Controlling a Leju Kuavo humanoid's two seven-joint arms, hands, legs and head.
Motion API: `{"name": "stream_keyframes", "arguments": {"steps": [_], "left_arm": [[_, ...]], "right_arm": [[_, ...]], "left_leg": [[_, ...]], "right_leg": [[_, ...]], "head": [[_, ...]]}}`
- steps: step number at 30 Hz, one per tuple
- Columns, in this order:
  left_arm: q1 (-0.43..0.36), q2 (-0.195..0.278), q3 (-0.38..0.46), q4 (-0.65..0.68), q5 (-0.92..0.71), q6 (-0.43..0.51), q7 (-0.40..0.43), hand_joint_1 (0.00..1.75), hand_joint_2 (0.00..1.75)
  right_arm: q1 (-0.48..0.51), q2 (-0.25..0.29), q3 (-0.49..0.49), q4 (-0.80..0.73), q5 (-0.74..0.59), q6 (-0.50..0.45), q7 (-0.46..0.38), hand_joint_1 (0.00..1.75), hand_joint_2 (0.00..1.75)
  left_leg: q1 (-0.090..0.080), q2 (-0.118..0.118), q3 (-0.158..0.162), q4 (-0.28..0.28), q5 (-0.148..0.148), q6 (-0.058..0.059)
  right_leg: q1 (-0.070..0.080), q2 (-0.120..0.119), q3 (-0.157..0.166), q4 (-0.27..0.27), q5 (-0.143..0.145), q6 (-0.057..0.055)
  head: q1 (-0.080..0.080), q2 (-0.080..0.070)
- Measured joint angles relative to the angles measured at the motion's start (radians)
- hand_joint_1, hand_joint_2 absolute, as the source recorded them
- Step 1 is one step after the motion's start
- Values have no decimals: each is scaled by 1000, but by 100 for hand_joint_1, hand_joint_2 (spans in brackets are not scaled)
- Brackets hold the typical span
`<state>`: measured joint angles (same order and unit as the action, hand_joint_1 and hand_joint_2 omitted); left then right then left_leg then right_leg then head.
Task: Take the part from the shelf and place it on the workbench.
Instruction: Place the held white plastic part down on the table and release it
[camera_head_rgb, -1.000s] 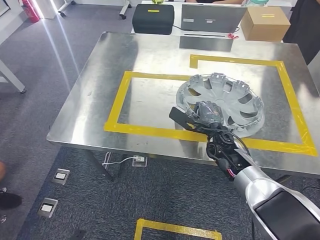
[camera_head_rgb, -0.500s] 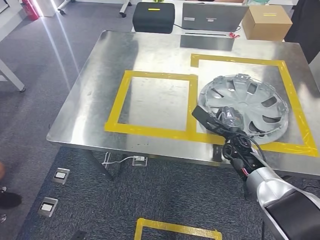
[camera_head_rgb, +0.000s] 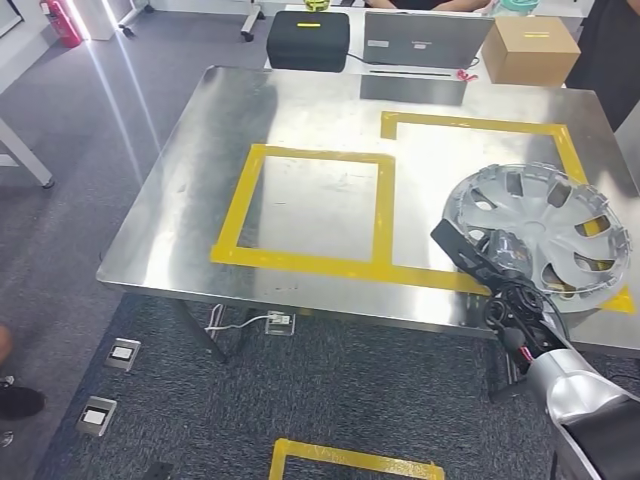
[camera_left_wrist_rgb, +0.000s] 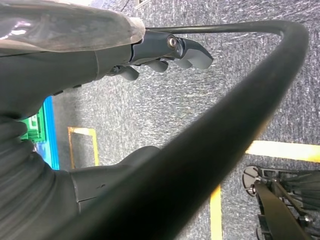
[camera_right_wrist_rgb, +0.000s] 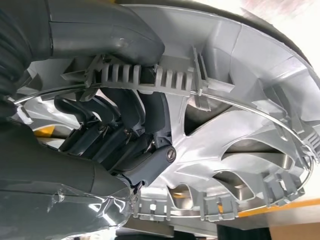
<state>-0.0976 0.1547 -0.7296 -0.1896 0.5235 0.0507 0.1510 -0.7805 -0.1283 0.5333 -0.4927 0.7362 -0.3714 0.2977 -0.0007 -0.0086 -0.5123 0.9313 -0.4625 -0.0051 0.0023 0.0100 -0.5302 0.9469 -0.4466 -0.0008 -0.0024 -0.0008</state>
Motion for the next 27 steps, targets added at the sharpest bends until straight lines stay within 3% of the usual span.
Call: {"name": "stream_keyframes", "arguments": {"steps": [27], "left_arm": [[1, 4, -1, 0, 25, 7, -2, 0, 175]], "right_arm": [[28, -12, -60, -9, -16, -15, -59, 175, 175]], "left_leg": [[0, 0, 4, 0, 0, 0]], "right_leg": [[0, 0, 5, 0, 0, 0]], "head": [[0, 0]]}}
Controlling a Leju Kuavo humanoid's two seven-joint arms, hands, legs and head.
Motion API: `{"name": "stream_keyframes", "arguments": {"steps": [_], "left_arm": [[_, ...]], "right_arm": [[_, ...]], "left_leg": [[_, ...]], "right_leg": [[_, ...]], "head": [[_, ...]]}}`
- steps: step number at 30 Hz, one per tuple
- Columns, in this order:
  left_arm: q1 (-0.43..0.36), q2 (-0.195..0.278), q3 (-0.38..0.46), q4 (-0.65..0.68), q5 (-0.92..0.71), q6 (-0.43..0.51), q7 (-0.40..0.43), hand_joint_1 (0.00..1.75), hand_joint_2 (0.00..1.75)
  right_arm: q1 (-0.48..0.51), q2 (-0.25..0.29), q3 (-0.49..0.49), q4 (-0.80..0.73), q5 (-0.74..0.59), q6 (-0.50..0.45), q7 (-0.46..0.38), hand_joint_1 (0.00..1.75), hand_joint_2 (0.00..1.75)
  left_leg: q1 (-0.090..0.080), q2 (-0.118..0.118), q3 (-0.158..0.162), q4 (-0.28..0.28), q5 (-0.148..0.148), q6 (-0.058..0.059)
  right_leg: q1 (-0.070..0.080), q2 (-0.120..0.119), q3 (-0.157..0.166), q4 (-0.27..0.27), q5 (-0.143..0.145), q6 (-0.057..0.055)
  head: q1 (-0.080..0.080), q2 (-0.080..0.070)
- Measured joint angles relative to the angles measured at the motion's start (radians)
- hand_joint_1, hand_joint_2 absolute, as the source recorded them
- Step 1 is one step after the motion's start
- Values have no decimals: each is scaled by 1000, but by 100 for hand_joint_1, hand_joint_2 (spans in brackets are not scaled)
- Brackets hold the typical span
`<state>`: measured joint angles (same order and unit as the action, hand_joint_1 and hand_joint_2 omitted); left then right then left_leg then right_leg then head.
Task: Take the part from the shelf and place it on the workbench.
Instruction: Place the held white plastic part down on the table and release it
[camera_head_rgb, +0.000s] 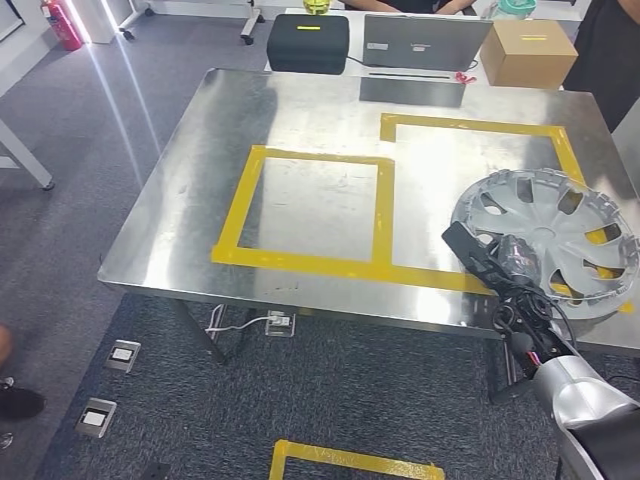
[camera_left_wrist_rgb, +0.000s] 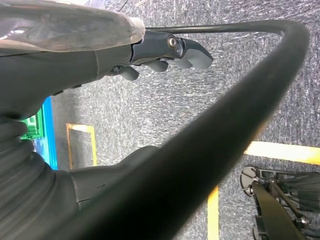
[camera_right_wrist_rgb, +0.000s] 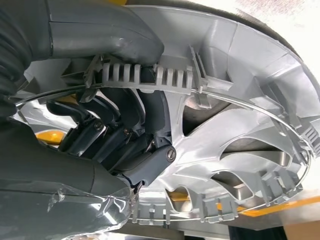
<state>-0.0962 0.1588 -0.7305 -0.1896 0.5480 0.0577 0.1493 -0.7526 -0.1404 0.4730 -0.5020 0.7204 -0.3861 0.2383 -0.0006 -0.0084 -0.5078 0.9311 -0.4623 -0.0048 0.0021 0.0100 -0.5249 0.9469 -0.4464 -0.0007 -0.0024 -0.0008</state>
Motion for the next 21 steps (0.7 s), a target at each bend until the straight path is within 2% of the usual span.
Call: {"name": "stream_keyframes", "arguments": {"steps": [21], "left_arm": [[-2, 4, -1, 0, 7, 6, -6, 0, 175]], "right_arm": [[0, 0, 0, 0, -4, -3, -17, 175, 175]], "left_leg": [[0, 0, 0, 0, 0, 0]], "right_leg": [[0, 0, 0, 0, 0, 0]], "head": [[-1, 0]]}}
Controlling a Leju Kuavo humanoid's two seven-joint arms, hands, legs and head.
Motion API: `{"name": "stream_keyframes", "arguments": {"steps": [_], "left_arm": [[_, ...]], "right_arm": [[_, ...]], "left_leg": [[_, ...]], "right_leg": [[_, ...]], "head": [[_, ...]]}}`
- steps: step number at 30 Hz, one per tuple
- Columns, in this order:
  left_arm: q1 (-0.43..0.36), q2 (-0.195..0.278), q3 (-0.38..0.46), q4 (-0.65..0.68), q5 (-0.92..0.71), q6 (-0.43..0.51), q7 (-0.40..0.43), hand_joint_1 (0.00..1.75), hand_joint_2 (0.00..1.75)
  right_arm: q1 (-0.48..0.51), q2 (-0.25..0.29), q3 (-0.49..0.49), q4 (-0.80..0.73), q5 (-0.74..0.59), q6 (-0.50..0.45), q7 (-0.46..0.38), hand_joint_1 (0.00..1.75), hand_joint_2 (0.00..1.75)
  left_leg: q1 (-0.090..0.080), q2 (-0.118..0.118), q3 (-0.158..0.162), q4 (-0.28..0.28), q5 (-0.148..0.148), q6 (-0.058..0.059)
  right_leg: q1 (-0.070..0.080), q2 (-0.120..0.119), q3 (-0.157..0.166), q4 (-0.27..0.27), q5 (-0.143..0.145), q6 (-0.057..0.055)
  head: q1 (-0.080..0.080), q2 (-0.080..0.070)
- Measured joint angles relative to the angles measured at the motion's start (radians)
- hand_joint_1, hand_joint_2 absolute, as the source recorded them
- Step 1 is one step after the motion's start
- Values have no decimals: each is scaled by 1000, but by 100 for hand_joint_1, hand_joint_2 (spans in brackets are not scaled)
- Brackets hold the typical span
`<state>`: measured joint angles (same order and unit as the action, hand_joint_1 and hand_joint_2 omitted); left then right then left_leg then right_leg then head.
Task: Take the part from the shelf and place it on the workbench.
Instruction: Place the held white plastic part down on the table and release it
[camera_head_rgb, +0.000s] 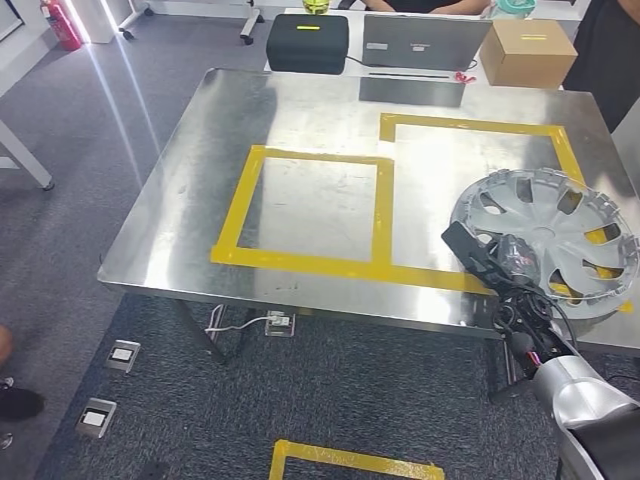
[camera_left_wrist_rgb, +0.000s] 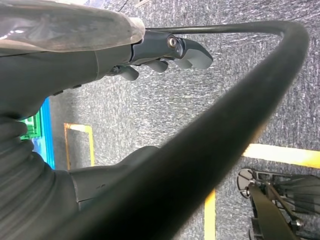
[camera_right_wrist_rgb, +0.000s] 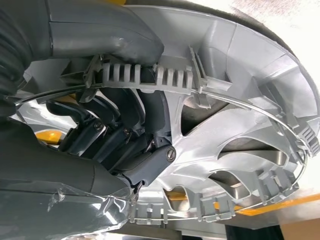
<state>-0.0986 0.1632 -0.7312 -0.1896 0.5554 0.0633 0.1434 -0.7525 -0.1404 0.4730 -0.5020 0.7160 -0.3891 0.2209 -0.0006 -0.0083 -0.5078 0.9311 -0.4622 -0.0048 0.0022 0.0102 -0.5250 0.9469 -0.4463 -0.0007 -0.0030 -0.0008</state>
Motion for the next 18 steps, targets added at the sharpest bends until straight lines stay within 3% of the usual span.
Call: {"name": "stream_keyframes", "arguments": {"steps": [4, 12, 18], "left_arm": [[0, 0, -1, 0, 0, 0, 0, 0, 175], [0, 0, -1, 0, 10, 0, -6, 0, 175], [0, 0, -5, 0, 14, 0, -8, 0, 175]], "right_arm": [[0, 0, 0, 0, 0, 0, -6, 175, 175], [2, 10, 5, -12, 14, 12, -99, 175, 175], [1, 30, 13, -33, 22, 21, -111, 175, 175]], "left_leg": [[0, 0, 0, 0, 0, 0], [0, 0, 0, 0, 0, 0], [0, 0, 0, 0, 0, 0]], "right_leg": [[0, 0, 0, 0, 0, 0], [0, 0, 0, 0, 0, 0], [0, 0, 0, 0, 0, 0]], "head": [[0, 0], [0, 0], [0, 0]]}}
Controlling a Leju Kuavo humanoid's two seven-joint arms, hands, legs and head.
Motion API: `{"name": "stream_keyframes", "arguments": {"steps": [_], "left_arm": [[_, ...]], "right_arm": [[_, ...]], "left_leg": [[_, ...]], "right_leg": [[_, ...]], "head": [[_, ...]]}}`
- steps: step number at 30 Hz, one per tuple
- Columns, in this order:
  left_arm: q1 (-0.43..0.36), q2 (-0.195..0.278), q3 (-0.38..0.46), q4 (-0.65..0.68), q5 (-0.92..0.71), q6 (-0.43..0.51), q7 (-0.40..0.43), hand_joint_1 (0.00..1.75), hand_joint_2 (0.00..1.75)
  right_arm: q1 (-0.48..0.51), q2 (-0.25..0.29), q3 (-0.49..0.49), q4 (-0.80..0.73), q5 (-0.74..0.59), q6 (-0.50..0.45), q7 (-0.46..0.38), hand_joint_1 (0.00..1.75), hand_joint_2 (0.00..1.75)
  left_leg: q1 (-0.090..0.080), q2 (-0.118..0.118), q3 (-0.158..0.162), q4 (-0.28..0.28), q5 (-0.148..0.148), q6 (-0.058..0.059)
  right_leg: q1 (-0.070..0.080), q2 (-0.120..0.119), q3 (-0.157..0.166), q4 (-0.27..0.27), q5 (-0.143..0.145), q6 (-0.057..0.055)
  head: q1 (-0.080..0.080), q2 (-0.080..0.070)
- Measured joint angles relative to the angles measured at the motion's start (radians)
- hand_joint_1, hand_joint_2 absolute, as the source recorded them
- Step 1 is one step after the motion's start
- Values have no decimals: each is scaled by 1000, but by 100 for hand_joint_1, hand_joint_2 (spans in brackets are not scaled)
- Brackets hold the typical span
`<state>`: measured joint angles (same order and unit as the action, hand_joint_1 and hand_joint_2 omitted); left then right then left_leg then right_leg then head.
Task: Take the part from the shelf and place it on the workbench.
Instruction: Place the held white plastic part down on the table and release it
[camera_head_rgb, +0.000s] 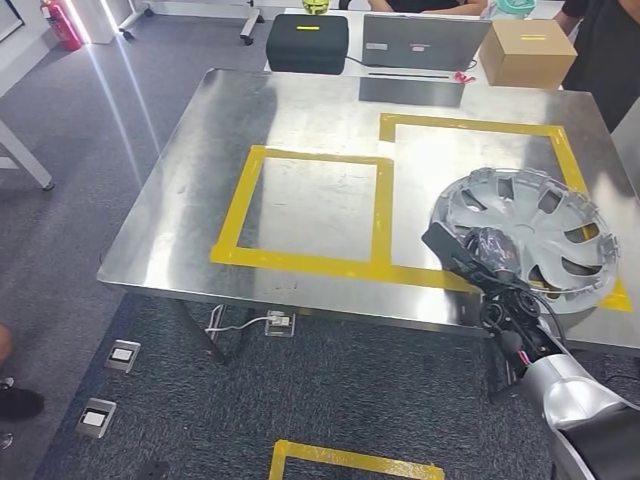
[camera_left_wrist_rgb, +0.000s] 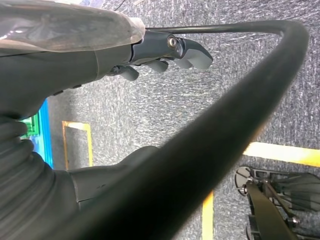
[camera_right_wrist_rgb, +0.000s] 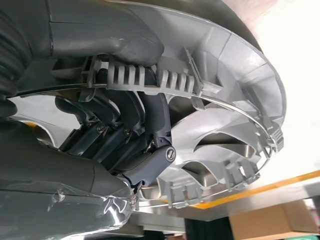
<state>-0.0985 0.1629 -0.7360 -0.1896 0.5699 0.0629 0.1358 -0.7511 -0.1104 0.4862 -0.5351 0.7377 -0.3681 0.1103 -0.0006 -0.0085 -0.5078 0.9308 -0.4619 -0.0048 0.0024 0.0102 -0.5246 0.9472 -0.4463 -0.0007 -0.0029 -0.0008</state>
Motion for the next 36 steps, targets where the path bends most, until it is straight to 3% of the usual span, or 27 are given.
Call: {"name": "stream_keyframes", "arguments": {"steps": [3, 7, 9, 13, 30, 36], "left_arm": [[0, 0, -2, 0, 0, 0, 0, 0, 175], [0, 0, -3, 0, 2, 0, -2, 0, 175], [0, 0, -3, 0, 2, 0, -3, 0, 175], [0, 0, -4, 0, 3, 4, -7, 0, 0], [2, 0, -6, 0, 21, 6, -5, 0, 0], [4, 0, -10, 0, 35, 11, -5, 0, 0]], "right_arm": [[0, 4, 5, -6, 0, 0, 0, 175, 175], [0, 8, 10, -15, 0, 5, -9, 0, 175], [-1, 12, 12, -21, -2, 12, -10, 0, 175], [-2, 17, 19, -29, -7, 18, -2, 0, 175], [-13, 20, 42, -50, -41, 17, 6, 0, 175], [-7, 24, 32, -76, -260, 58, -159, 0, 175]], "left_leg": [[0, 0, 0, 0, 0, 0], [0, 0, 0, 0, 0, 0], [0, 0, 0, 0, 0, 0], [0, 0, 0, 0, 0, 0], [0, 0, 1, 0, 1, 1], [0, 0, 1, 0, 1, 1]], "right_leg": [[0, 0, 0, 0, 0, 0], [0, 0, 0, 0, 0, 0], [0, 0, 0, 0, 0, 0], [0, 0, 0, 0, 0, 0], [0, -1, 1, 0, 1, 0], [0, 0, 1, 0, 1, 0]], "head": [[0, 0], [1, 0], [1, 0], [1, 0], [1, 0], [0, 0]]}}
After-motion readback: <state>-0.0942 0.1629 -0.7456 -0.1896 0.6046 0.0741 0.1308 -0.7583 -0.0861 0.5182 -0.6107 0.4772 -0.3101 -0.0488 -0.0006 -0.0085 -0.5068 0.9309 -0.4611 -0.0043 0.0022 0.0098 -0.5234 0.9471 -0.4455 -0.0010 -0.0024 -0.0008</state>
